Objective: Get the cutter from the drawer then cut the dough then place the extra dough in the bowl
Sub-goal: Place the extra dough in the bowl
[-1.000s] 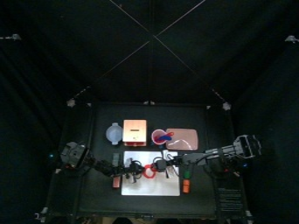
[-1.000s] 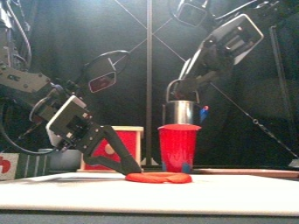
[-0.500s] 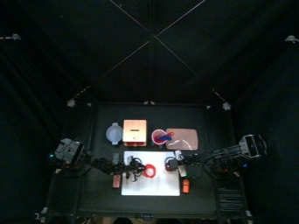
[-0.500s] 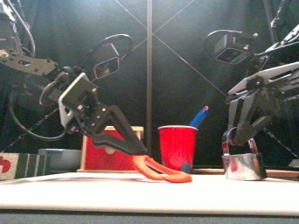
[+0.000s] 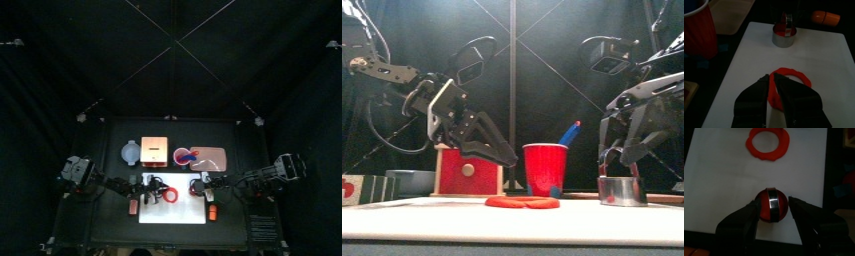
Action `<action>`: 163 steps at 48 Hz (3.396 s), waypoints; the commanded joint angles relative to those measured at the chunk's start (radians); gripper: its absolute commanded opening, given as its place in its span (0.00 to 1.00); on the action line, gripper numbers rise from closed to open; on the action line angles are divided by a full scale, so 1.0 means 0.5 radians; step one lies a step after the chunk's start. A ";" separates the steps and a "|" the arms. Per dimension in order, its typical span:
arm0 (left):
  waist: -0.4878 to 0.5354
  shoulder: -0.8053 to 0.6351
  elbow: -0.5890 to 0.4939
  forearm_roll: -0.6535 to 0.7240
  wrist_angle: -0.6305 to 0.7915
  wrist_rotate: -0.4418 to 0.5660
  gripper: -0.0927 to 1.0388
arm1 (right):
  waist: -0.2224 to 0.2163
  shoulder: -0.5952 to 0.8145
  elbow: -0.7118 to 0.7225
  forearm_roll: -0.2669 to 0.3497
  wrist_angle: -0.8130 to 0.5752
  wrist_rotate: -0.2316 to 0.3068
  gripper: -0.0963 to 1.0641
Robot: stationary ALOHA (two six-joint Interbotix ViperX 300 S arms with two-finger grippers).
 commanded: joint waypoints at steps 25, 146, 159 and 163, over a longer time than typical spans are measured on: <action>0.107 0.018 -0.104 0.175 0.331 0.028 0.79 | 0.018 -0.117 -0.181 0.067 0.028 -0.003 0.80; 1.080 -1.850 1.154 -0.114 0.049 0.141 0.56 | -0.153 -0.040 -0.261 0.077 -0.080 -0.003 0.80; 1.144 -1.571 1.135 -0.150 0.098 0.141 0.70 | -0.147 -0.037 -0.264 0.089 -0.080 -0.003 0.80; 1.157 -1.494 1.111 -0.156 0.101 0.138 0.80 | -0.147 -0.037 -0.270 0.089 -0.080 -0.003 0.80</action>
